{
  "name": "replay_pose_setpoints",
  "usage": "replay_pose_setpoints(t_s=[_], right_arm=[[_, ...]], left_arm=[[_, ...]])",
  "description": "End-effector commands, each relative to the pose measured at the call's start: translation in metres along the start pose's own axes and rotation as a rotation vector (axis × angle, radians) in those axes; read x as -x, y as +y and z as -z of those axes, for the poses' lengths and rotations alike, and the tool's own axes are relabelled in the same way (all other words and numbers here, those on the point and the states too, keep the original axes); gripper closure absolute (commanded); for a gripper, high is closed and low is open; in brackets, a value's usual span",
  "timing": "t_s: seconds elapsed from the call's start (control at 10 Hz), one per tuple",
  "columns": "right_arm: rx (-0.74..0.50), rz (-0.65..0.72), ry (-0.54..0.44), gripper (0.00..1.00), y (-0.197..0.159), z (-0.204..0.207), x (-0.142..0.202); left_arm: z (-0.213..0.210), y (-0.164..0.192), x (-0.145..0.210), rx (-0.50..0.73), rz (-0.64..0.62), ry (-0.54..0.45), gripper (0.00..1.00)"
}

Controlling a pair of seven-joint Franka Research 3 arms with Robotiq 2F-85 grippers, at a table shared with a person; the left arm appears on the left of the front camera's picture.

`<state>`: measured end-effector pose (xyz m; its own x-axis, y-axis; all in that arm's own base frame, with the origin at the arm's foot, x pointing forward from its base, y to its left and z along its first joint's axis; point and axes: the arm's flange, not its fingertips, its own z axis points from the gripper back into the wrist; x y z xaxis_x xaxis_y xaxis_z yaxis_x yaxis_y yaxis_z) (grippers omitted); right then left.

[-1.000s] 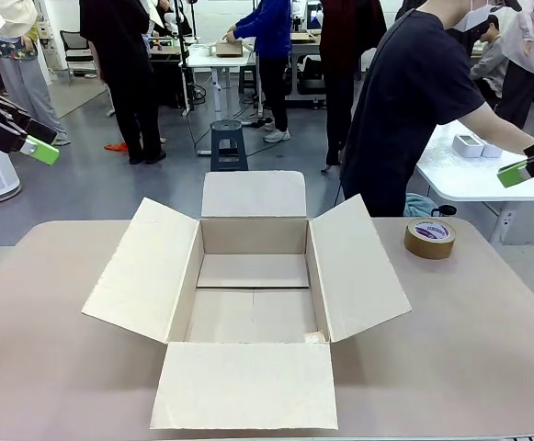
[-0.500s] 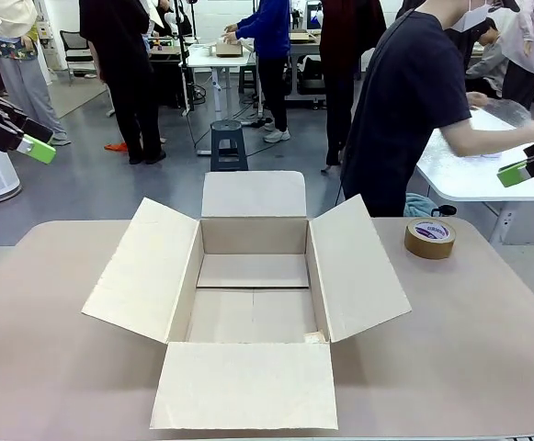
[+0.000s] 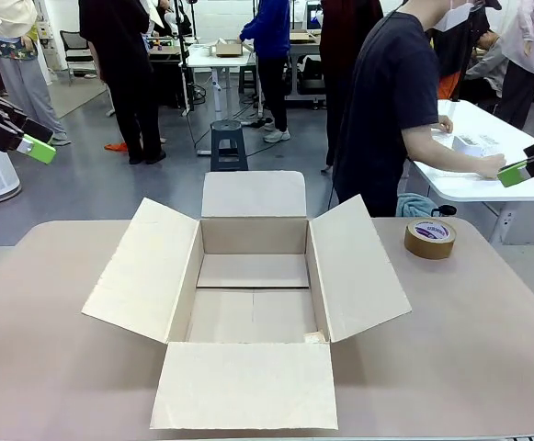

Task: Wrap the clocks to prevent damage.
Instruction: Open the side flaps of the Package Box.

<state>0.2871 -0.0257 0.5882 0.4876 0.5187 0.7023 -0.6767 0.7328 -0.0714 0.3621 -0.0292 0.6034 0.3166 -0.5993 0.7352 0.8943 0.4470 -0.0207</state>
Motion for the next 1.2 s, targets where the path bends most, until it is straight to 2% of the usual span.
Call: replay_pose_setpoints(t_s=[0.0, 0.2, 0.3, 0.4, 0.5, 0.6, 0.7, 1.1], right_arm=[[0.003, -0.003, 0.0, 0.0, 0.001, 0.001, -0.001], [0.0, 0.0, 0.0, 0.0, 0.0, 0.0, 0.0], [0.038, -0.022, -0.028, 0.6, 0.008, -0.012, 0.007], [0.037, -0.047, -0.03, 0.6, 0.013, -0.014, 0.012], [0.029, -0.05, -0.022, 1.0, 0.017, -0.015, 0.015], [0.034, -0.068, -0.021, 0.62, 0.019, -0.017, 0.017], [0.025, -0.082, -0.028, 1.0, 0.022, -0.018, 0.019], [0.011, -0.104, 0.004, 1.0, 0.025, -0.018, 0.022]], left_arm=[[-0.002, 0.001, 0.0, 0.006, -0.002, -0.012, 0.0], [-0.002, 0.001, 0.0, 0.006, -0.002, -0.012, 0.0], [0.0, 0.0, 0.0, 0.0, 0.0, 0.0, 0.6], [0.0, -0.001, 0.001, 0.019, 0.006, -0.006, 0.6], [0.0, -0.004, 0.0, 0.027, 0.02, 0.009, 1.0], [-0.002, -0.004, -0.002, 0.028, 0.019, 0.007, 0.65], [-0.004, -0.004, -0.003, 0.032, 0.02, 0.004, 1.0], [-0.005, -0.005, -0.004, 0.045, 0.015, 0.0, 1.0]])
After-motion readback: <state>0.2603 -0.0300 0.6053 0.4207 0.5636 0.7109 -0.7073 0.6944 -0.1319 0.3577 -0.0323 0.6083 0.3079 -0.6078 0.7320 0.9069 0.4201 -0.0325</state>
